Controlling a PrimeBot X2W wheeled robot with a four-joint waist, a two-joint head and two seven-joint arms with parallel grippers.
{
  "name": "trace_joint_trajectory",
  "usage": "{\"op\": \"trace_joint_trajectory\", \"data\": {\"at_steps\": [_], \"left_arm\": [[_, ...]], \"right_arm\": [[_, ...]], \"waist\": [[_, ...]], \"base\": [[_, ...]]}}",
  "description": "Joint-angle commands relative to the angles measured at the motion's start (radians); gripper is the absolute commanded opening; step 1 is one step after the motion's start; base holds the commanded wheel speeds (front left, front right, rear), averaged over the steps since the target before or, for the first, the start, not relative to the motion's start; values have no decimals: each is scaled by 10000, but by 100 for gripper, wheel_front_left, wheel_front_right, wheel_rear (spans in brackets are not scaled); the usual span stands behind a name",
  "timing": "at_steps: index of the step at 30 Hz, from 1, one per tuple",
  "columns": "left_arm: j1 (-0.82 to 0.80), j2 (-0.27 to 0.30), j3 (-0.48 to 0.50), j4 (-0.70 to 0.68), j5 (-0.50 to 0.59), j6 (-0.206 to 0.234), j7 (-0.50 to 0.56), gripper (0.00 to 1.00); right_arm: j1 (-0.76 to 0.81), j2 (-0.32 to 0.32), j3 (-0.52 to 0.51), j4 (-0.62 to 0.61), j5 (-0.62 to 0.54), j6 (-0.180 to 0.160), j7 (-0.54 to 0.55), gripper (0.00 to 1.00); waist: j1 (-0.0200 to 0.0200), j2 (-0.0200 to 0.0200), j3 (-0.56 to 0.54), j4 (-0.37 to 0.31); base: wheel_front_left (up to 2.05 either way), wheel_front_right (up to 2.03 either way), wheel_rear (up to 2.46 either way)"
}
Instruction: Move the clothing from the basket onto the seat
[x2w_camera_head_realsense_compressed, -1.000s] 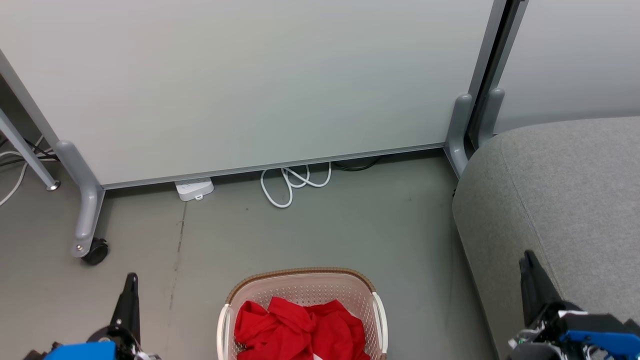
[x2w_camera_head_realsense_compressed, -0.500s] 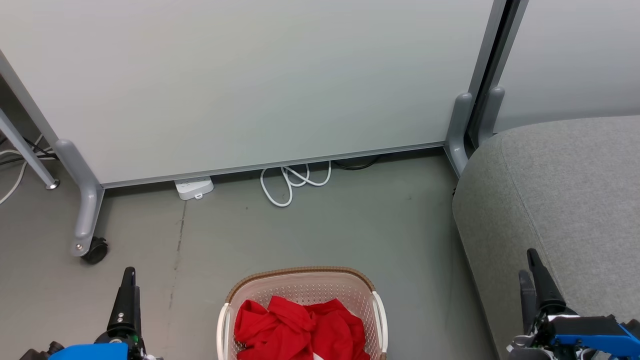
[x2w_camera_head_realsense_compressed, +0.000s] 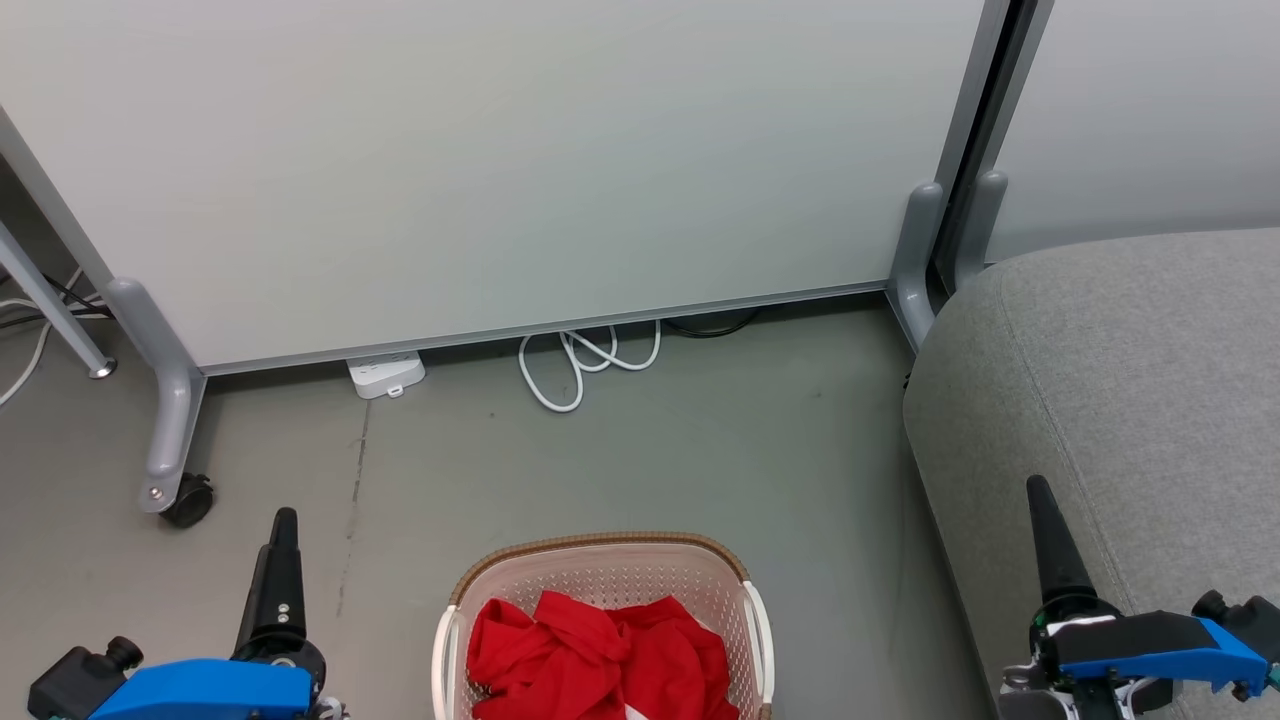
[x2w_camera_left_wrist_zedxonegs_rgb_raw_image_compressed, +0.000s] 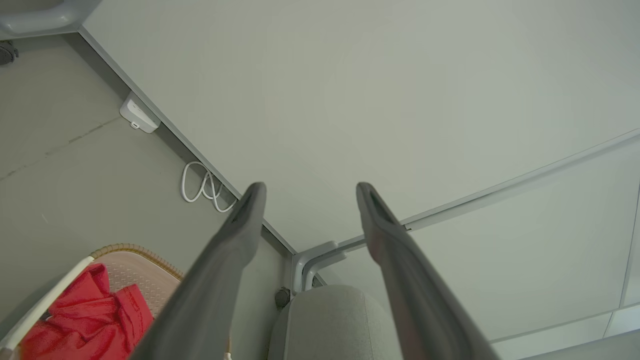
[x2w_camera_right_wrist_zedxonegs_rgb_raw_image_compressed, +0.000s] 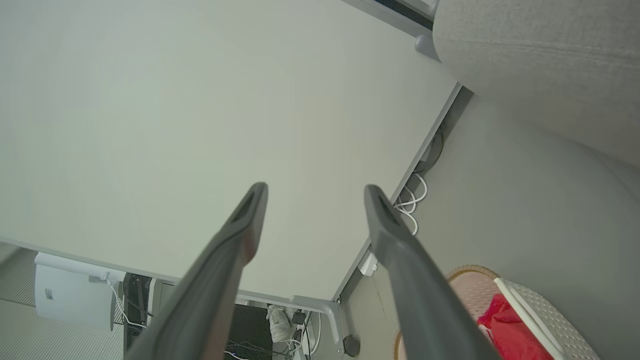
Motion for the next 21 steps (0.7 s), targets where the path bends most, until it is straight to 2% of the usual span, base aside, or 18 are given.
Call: {"op": "trace_joint_trajectory", "data": {"at_steps": [1, 2, 8, 21], "left_arm": [[-302, 116, -59, -211, 594, 43, -125, 100], [-314, 119, -129, -243, 1067, 74, -198, 100], [-343, 140, -325, -282, 2346, 142, -417, 100], [-374, 268, -825, -197, 4574, 277, -915, 100]], "right_arm": [[-264, -25, 112, -212, -500, 2, -113, 100], [-268, -28, 218, -244, -921, 2, -193, 100], [-271, -59, 488, -284, -2037, 3, -413, 100], [-303, -72, 859, -63, -4228, 3, -909, 100]], "waist": [[0, 0, 3, -4], [0, 0, 7, -7], [0, 0, 15, -10], [0, 0, -4, -12]], "base": [[0, 0, 0], [0, 0, 0], [0, 0, 0], [0, 0, 0]]}}
